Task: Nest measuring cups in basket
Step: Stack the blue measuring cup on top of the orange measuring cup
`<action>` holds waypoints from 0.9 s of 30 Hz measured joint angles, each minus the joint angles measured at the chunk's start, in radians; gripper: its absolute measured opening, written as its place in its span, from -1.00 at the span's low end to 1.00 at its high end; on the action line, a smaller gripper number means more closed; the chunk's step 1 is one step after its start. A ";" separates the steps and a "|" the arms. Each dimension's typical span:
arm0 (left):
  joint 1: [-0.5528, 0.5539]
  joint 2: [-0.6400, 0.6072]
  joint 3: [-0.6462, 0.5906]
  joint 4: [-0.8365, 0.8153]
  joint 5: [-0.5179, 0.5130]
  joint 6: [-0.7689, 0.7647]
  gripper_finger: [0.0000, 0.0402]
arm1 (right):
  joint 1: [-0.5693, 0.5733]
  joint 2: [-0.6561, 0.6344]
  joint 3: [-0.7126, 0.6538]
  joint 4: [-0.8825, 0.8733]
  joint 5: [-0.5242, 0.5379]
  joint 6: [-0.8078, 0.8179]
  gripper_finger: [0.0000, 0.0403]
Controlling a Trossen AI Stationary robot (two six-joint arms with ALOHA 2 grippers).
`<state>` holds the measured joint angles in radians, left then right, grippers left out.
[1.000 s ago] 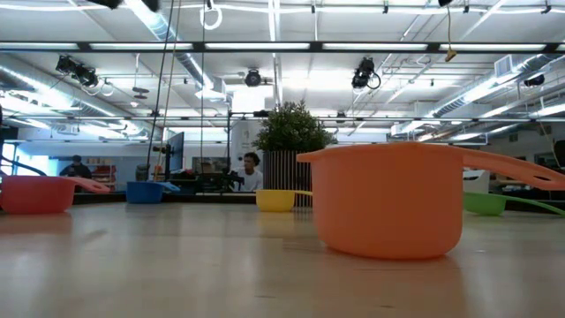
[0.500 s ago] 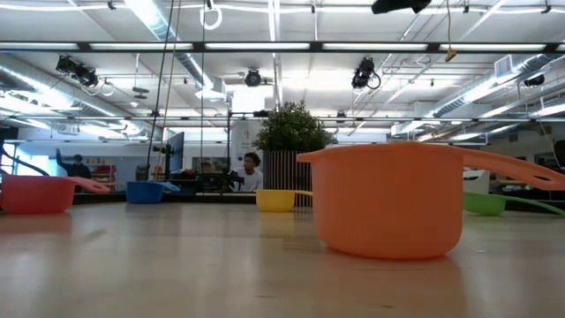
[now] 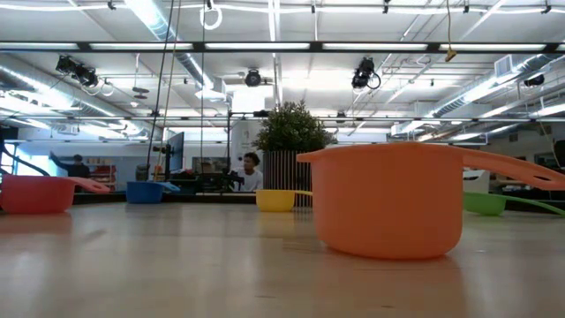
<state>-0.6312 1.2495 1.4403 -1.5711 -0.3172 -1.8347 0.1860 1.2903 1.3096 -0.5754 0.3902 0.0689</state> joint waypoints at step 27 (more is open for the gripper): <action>0.283 0.000 0.000 0.000 -0.229 0.406 -0.84 | -0.070 0.111 0.216 -0.237 -0.060 0.007 -0.98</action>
<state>-0.3486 1.2495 1.4403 -1.5711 -0.5463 -1.4292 0.1162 1.4017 1.5257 -0.8128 0.3305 0.0761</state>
